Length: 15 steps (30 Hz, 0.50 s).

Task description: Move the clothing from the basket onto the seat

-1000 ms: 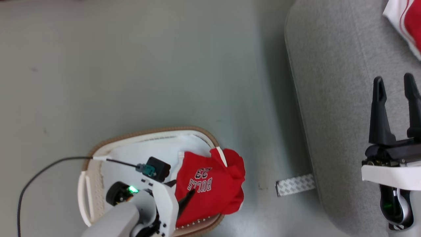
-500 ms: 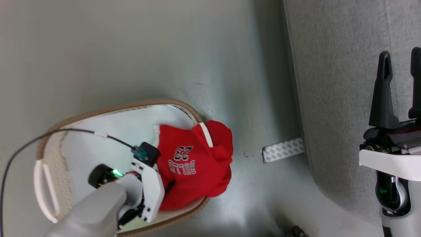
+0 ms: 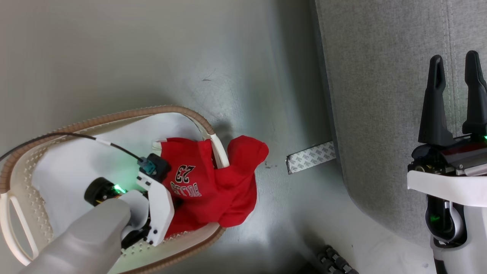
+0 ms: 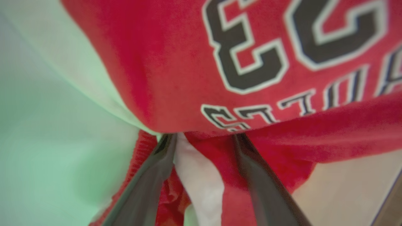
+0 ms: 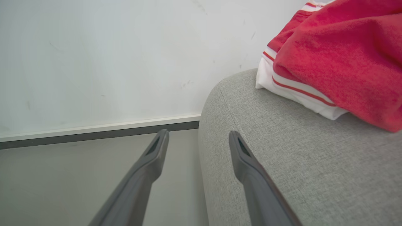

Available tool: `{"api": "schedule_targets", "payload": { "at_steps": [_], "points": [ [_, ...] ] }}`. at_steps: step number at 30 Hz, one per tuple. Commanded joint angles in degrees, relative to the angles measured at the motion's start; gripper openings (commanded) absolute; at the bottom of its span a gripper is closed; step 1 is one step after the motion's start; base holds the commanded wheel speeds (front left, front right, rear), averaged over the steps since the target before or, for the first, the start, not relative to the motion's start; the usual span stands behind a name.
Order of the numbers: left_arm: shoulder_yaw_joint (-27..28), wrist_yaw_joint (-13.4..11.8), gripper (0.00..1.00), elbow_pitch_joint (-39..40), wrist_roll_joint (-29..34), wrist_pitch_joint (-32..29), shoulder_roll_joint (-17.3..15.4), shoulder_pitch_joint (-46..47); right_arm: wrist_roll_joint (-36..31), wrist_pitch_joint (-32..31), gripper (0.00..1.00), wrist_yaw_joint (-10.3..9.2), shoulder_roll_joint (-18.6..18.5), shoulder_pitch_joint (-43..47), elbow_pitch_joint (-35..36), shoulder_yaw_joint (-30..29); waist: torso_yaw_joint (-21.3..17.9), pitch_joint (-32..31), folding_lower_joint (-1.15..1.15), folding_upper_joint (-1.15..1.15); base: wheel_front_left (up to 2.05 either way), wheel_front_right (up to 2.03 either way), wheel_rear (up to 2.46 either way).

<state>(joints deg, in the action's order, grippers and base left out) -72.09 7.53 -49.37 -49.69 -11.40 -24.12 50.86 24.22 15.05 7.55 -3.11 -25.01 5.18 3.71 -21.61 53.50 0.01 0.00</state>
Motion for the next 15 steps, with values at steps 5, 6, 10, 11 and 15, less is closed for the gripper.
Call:
{"api": "schedule_targets", "payload": {
  "at_steps": [5, 6, 10, 11, 15],
  "points": [
    [-0.7, -0.1, 0.0, 0.7, -1.9, 2.3, 0.5, 0.2, 0.4, 0.2, 1.0, -0.13, 0.3, -1.1, -0.8, -0.1, 0.4, -1.4, -0.01, 0.0, 0.0, 0.0, 0.0],
    [-0.8, -0.1, 0.0, 0.7, -2.2, 2.7, 0.7, 0.2, 0.5, 0.2, 1.0, -0.13, 0.3, -1.2, -1.0, -0.1, 0.6, -1.9, -0.01, 0.0, 0.0, 0.0, 0.0],
    [-1.1, -0.1, 0.0, 0.9, -3.7, 4.7, 2.5, -0.5, 0.0, 0.2, 1.0, -0.13, 0.3, -1.4, -1.4, -0.4, 1.7, -4.8, -0.01, 0.0, 0.0, 0.0, 0.0],
    [-1.1, -0.1, 0.0, 1.0, -3.8, 5.3, 3.0, -0.8, -0.4, 0.2, 1.0, -0.13, 0.3, -1.4, -1.6, -0.5, 2.1, -5.9, -0.01, 0.0, 0.0, 0.0, 0.0],
    [-1.2, -0.1, 0.0, 0.7, -5.1, 7.8, 4.9, -2.4, -1.3, 0.2, 1.0, -0.13, -0.1, -0.5, -2.3, -1.2, 3.9, -10.5, -0.01, 0.0, 0.0, 0.0, 0.0]
  ]
}}
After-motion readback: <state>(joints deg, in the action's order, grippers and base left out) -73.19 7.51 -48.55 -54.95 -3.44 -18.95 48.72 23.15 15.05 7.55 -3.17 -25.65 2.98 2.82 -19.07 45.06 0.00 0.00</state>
